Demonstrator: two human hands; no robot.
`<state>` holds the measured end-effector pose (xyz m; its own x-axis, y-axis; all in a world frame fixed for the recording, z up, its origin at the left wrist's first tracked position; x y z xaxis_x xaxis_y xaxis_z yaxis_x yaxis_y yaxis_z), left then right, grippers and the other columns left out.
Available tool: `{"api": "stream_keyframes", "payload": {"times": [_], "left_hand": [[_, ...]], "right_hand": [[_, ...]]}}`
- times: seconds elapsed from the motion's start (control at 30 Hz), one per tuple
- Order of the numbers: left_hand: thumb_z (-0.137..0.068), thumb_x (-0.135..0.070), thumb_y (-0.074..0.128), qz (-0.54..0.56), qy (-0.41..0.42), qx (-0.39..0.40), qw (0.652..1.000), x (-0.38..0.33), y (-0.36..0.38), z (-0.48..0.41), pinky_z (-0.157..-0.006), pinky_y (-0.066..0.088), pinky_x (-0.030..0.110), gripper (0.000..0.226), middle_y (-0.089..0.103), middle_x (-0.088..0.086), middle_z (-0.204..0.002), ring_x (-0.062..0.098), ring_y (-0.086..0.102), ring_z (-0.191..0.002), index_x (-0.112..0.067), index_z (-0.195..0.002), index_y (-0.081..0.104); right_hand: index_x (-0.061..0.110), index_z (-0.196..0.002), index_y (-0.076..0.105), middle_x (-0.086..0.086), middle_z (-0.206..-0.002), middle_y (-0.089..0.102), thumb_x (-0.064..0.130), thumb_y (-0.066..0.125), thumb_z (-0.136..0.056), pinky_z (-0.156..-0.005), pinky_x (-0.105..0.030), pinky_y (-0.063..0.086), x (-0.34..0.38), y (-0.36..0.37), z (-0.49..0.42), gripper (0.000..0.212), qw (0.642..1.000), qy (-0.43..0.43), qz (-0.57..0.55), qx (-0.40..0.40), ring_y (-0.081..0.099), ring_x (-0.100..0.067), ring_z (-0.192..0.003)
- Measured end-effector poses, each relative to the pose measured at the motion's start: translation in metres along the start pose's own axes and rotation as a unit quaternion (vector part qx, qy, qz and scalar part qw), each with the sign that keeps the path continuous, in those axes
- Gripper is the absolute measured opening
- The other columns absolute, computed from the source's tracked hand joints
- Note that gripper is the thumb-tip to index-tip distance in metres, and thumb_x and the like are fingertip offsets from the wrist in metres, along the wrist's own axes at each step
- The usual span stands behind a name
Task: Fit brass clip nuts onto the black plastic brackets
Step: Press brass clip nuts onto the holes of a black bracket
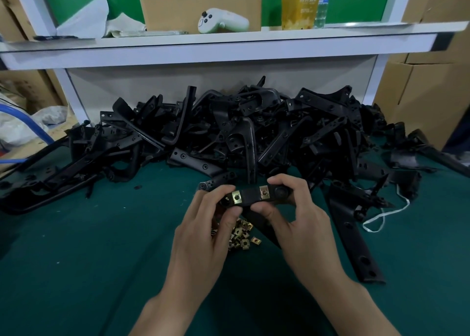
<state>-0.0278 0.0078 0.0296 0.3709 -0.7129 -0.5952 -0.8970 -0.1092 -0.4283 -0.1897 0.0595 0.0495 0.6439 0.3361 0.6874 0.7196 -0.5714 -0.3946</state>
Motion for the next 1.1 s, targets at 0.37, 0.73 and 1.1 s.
{"api": "stream_keyframes", "payload": {"times": [0.37,0.73,1.1], "left_hand": [[-0.102,-0.054,0.045,-0.013,-0.016,0.021,1.0,0.004,0.003,0.0,-0.074,0.045,0.012,0.026,0.053,-0.026,-0.108,0.0,0.059,-0.094,-0.047,-0.126,0.047],[-0.1,-0.052,0.05,-0.013,-0.005,0.018,1.0,0.004,0.003,-0.001,-0.075,0.046,0.008,0.028,0.045,-0.025,-0.123,0.001,0.056,-0.104,-0.044,-0.127,0.049],[-0.095,-0.048,0.057,-0.026,0.025,0.014,0.999,0.003,0.005,-0.001,-0.084,0.039,0.008,0.031,0.053,-0.034,-0.113,0.003,0.05,-0.111,-0.058,-0.12,0.042]], "right_hand": [[0.072,-0.112,0.032,0.035,-0.105,0.06,0.071,0.046,-0.085,-0.074,-0.007,0.045,-0.01,0.006,0.002,0.031,0.999,0.027,0.027,0.02,0.057,0.017,-0.091],[0.074,-0.109,0.032,0.03,-0.094,0.065,0.061,0.04,-0.094,-0.071,-0.038,0.056,-0.011,0.013,0.003,0.021,0.995,0.04,0.029,0.081,0.065,-0.004,-0.08],[0.057,-0.113,0.036,0.041,-0.093,0.062,0.028,0.049,-0.103,-0.062,-0.026,0.05,-0.016,0.015,0.005,0.033,0.993,0.046,0.046,0.103,0.063,-0.001,-0.076]]}}
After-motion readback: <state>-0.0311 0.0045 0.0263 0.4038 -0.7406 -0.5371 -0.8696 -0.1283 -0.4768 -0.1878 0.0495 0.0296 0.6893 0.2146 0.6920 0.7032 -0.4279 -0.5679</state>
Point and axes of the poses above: each hand's wrist, its own z-axis away from the middle knuckle, its own y-axis out of the palm, x = y × z, the point moved 5 cm from there along -z, towards the middle knuckle
